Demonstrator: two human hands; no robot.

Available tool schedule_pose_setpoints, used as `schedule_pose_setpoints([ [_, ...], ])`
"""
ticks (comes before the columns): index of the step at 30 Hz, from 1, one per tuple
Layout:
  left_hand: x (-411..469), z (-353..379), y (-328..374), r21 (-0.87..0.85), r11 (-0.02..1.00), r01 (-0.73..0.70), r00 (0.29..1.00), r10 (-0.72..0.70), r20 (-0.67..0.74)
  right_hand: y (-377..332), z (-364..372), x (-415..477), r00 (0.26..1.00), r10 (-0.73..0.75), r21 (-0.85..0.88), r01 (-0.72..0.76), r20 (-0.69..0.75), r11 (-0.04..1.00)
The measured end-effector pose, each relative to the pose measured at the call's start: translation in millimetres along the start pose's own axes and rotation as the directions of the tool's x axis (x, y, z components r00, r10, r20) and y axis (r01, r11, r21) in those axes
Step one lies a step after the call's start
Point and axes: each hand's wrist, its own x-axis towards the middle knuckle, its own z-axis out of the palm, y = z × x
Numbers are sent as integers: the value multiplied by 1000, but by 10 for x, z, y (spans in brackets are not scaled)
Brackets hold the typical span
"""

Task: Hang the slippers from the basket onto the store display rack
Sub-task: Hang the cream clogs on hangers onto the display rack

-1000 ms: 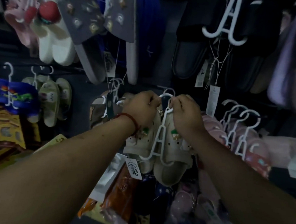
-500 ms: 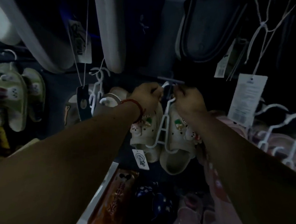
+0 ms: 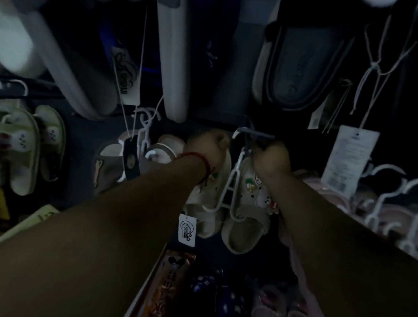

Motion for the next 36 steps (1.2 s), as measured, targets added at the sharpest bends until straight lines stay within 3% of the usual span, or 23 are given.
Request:
schedule_pose_setpoints([
  [4,-462,-195,-60,35,999,21,999,-20,-29,-64,-144,-463,998,-60,-130,64,35,989],
  [8,-998,-468,-128,213,977,-3,999,-4,33,-219,-352,-959,986,-163,-357,166,38,919],
  [15,-1889,-980,-192,370,928,-38,988,-19,151,-704,-486,-1742,942,-240,-285,303,235,909],
  [22,-2758,-1820,-582,594,801,74,992,-123,42,-1362,-119,-2366,804,-330,-251,496,495,831],
  [26,-3423,-2480,-1021,695,677,243,965,-243,-100,-1892,356,-2901,677,-400,-138,594,617,792],
  [29,-4005,-2980,-1339,723,583,371,914,-369,-171,-2323,751,-3378,530,-458,6,649,714,761],
  [36,-5518,-3815,-1870,702,381,602,759,-546,-355,-3247,1517,-4569,207,-594,283,728,777,624],
])
